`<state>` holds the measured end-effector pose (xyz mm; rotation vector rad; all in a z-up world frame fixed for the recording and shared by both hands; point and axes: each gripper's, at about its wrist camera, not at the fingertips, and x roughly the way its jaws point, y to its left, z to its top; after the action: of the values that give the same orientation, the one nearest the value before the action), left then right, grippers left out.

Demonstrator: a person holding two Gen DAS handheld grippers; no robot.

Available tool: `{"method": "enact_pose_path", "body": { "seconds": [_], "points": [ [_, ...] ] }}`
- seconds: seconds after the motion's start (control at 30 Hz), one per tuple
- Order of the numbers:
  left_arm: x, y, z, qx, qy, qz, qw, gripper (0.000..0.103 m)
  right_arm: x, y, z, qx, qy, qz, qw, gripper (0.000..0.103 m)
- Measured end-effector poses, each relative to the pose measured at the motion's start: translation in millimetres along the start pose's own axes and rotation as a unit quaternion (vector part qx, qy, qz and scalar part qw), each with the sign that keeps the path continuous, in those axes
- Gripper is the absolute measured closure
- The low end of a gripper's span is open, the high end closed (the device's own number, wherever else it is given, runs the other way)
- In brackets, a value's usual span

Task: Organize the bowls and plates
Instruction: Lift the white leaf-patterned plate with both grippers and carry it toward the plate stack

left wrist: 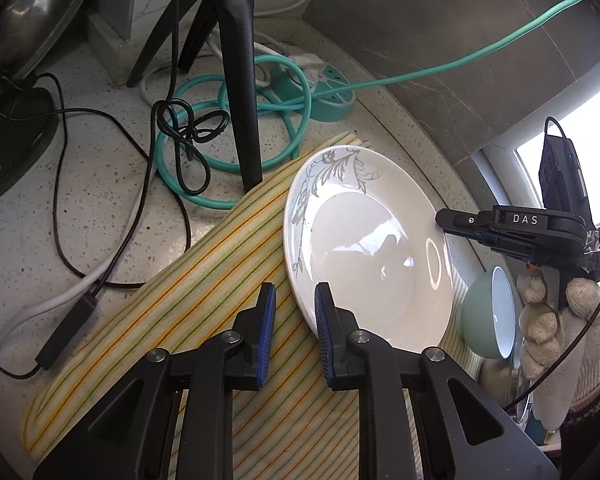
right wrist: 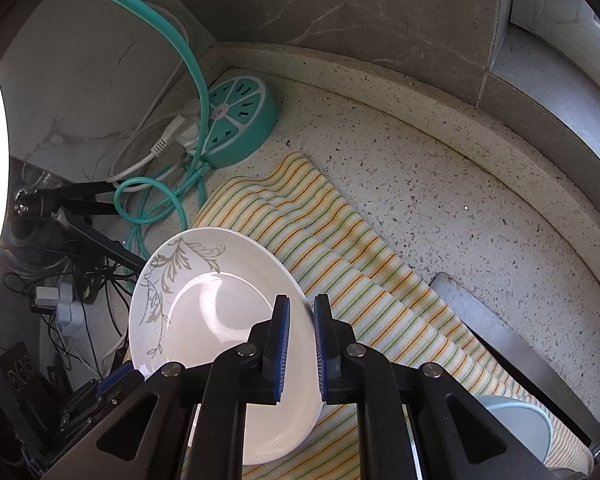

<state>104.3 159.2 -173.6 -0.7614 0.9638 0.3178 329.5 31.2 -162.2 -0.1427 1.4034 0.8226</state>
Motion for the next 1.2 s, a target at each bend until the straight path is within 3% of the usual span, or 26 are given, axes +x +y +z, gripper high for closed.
{"method": "enact_pose_path", "body": {
  "seconds": [0.3, 1.2],
  "points": [
    [10.5, -4.4, 2.8, 0.004, 0.007, 0.002, 1.0000, 0.094, 10.0, -1.3, 1.0, -0.001, 0.013, -0.003, 1.000, 0.094],
    [3.3, 8.1, 0.6, 0.000, 0.025, -0.001, 0.9997, 0.094, 3.5, 2.7, -12.1, 0.021, 0.019, 0.005, 1.000, 0.094]
  ]
}}
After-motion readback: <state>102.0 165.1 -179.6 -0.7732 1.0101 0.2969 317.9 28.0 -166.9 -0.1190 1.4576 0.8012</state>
